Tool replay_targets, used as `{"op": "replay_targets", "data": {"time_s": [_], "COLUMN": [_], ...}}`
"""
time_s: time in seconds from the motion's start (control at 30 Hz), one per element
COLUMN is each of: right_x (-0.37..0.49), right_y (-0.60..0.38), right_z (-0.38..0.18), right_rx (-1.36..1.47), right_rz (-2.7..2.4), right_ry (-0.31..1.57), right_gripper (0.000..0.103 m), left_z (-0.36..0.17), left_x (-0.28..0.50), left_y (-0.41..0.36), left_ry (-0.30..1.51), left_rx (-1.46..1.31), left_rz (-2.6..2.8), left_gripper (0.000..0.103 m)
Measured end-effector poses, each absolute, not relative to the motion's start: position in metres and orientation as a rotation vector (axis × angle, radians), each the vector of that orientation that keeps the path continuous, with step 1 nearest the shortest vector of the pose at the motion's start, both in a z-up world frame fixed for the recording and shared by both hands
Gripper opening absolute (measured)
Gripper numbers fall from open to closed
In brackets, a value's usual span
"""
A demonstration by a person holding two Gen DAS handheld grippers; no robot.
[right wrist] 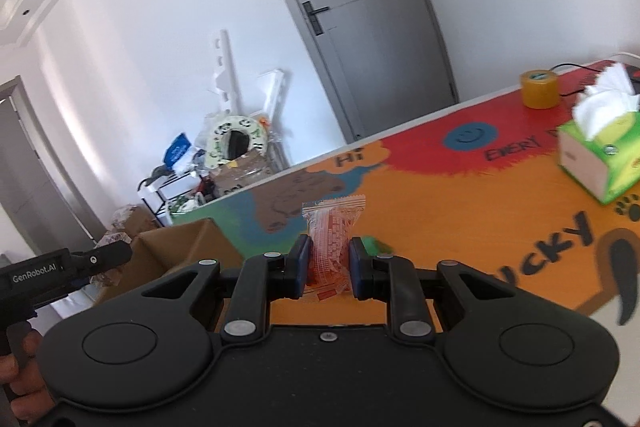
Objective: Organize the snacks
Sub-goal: 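Carry both held snacks over the cardboard box and open both tools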
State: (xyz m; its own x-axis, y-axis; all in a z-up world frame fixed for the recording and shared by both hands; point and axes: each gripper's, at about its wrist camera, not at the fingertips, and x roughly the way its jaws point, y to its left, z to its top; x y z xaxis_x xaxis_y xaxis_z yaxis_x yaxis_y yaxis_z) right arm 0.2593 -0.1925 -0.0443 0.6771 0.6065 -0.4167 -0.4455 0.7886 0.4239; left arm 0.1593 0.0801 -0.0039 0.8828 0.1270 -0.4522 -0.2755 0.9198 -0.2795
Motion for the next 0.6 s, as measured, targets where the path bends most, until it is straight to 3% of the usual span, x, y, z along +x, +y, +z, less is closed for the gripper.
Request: {"op": "replay_targets", "data": {"time_s": [0.6], "right_x": [0.254], "right_y": [-0.105], "right_z": [-0.027], "right_rx": [0.243], "right_rz": [0.723], "right_ry": [0.580], "right_gripper": [0.022], "left_z": [-0.009], "left_x": [0.151], "left_y": [0.155], "left_ry": [0.444], "left_rx": [-0.403], "left_rz": [0.272], "left_gripper": [0.041]}}
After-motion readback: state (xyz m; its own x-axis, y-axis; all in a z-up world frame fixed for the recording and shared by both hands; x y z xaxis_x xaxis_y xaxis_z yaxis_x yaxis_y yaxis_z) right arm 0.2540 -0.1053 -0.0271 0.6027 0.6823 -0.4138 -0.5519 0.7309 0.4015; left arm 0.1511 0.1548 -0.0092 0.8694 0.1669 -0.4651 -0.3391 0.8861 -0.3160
